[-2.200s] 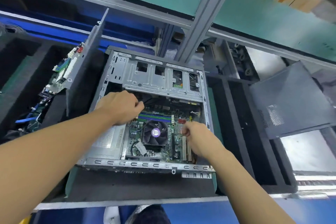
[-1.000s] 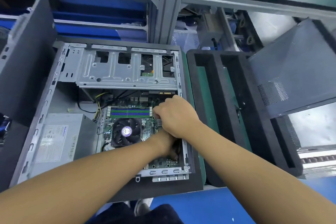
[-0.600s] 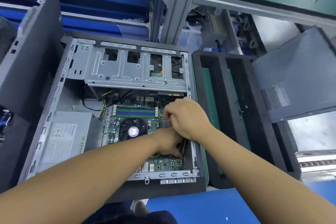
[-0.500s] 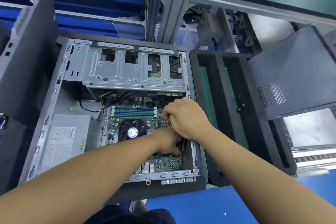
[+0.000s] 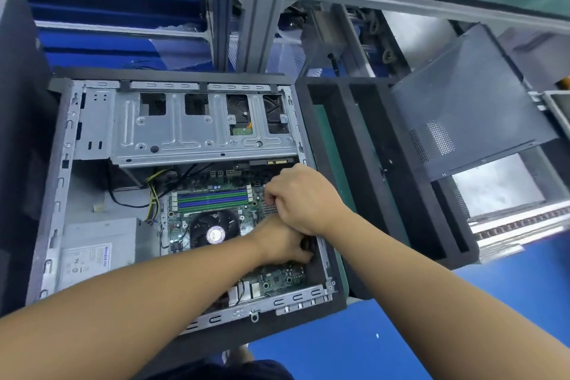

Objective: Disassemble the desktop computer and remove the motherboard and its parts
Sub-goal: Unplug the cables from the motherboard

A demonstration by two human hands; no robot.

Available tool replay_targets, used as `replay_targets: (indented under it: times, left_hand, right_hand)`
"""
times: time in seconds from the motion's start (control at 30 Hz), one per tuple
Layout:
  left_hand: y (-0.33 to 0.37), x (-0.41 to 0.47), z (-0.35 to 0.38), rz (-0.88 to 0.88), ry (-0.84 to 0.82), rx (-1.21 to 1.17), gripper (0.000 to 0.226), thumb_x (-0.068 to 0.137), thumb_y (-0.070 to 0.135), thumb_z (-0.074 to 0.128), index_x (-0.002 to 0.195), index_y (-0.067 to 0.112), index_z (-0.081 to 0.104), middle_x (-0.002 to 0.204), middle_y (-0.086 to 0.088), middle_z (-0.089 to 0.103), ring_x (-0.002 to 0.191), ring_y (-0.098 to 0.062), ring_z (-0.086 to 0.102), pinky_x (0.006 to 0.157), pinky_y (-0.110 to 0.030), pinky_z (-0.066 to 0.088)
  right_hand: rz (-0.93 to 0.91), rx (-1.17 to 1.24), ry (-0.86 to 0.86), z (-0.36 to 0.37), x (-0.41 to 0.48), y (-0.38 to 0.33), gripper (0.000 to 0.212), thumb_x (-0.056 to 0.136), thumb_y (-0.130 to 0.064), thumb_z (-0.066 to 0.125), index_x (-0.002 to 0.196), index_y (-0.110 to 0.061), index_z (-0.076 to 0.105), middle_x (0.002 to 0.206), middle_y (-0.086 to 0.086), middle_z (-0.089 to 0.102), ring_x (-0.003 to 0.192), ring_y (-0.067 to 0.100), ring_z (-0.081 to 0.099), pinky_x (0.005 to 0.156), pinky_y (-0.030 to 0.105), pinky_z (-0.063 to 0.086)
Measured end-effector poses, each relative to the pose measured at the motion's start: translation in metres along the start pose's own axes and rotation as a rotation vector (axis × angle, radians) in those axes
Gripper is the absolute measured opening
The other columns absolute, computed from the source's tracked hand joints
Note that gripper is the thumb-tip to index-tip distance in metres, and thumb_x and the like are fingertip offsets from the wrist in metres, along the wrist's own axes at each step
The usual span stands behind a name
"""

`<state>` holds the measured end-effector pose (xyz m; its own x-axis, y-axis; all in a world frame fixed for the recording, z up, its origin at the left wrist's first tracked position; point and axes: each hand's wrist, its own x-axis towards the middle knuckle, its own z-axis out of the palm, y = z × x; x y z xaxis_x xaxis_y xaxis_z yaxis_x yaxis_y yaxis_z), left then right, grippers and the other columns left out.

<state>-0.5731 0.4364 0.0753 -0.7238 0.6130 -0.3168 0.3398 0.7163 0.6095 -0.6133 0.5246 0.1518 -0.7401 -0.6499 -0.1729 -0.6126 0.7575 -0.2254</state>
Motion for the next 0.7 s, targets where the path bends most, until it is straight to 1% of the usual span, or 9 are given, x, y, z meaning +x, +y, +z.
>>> replay_targets:
  times: [0.07,0.13,0.2,0.27,0.4,0.47,0.53,0.6,0.7]
  left_hand:
    - [-0.009,0.000,-0.011,0.003,-0.061,-0.016,0.043,0.084,0.037,0.071,0.115,0.009,0.063,0.108,-0.013,0.068,0.092,-0.027,0.056,0.074,-0.027,0.040]
    - [-0.018,-0.003,-0.018,0.039,-0.133,-0.017,0.047,0.085,0.031,0.072,0.123,0.006,0.060,0.116,-0.014,0.065,0.101,-0.030,0.058,0.076,-0.022,0.038]
    - [-0.023,-0.008,-0.023,0.044,-0.140,-0.061,0.040,0.083,0.024,0.072,0.118,0.008,0.060,0.111,-0.013,0.066,0.095,-0.027,0.059,0.073,-0.021,0.037]
    - [-0.024,-0.010,-0.032,0.035,-0.148,-0.115,0.031,0.081,0.021,0.071,0.110,0.013,0.063,0.104,-0.008,0.067,0.086,-0.021,0.057,0.074,-0.024,0.044]
    - [-0.027,-0.013,-0.058,0.049,-0.275,-0.153,0.016,0.080,0.015,0.066,0.095,0.021,0.064,0.095,0.000,0.069,0.086,-0.020,0.061,0.079,-0.025,0.051]
    - [-0.031,-0.019,-0.065,0.030,-0.350,-0.171,0.021,0.082,0.013,0.067,0.099,0.023,0.062,0.091,0.000,0.067,0.079,-0.017,0.059,0.070,-0.021,0.048]
    - [-0.033,-0.026,-0.066,-0.002,-0.378,-0.152,0.023,0.084,0.014,0.067,0.106,0.019,0.063,0.092,-0.003,0.068,0.079,-0.017,0.059,0.064,-0.019,0.046]
    - [-0.030,-0.032,-0.061,0.019,-0.339,0.042,0.025,0.085,0.024,0.069,0.108,0.014,0.063,0.095,-0.003,0.066,0.085,-0.022,0.060,0.065,-0.022,0.047]
    - [-0.025,-0.033,-0.046,0.125,-0.308,0.491,0.055,0.084,0.057,0.067,0.109,0.008,0.067,0.110,-0.005,0.063,0.102,-0.025,0.058,0.088,-0.038,0.045]
  right_hand:
    - [-0.012,-0.018,0.002,-0.002,0.001,-0.001,0.021,0.077,-0.006,0.052,0.080,-0.017,0.070,0.079,-0.002,0.069,0.079,0.023,0.055,0.082,0.037,0.040]
    - [-0.016,-0.009,0.015,-0.002,0.000,-0.001,0.021,0.078,-0.006,0.053,0.084,-0.016,0.070,0.082,0.000,0.069,0.082,0.024,0.055,0.082,0.036,0.040]
    - [-0.004,0.033,0.029,-0.003,-0.001,-0.001,0.025,0.079,-0.005,0.051,0.092,-0.013,0.070,0.090,0.002,0.070,0.086,0.026,0.056,0.084,0.038,0.041]
    - [0.002,0.073,0.044,-0.003,-0.001,0.000,0.032,0.079,-0.003,0.048,0.102,-0.011,0.069,0.099,0.005,0.069,0.093,0.028,0.058,0.088,0.040,0.043]
    - [-0.003,0.179,0.163,-0.001,-0.003,0.002,0.053,0.073,0.007,0.047,0.124,-0.002,0.059,0.123,0.012,0.059,0.114,0.030,0.052,0.103,0.038,0.040]
    - [0.014,0.182,0.253,0.001,-0.006,0.003,0.059,0.069,0.010,0.046,0.126,0.000,0.055,0.128,0.013,0.052,0.117,0.029,0.046,0.106,0.037,0.036]
    - [0.066,0.157,0.361,0.004,-0.009,0.002,0.058,0.064,0.011,0.046,0.120,-0.002,0.056,0.125,0.012,0.050,0.111,0.026,0.042,0.100,0.038,0.036]
    - [0.156,0.120,0.462,0.008,-0.010,0.002,0.052,0.061,0.009,0.047,0.111,-0.003,0.056,0.120,0.011,0.049,0.104,0.025,0.040,0.091,0.041,0.036]
    - [0.340,0.178,0.514,0.011,-0.010,0.004,0.046,0.067,0.001,0.050,0.112,-0.006,0.051,0.123,0.006,0.044,0.103,0.022,0.038,0.087,0.036,0.031]
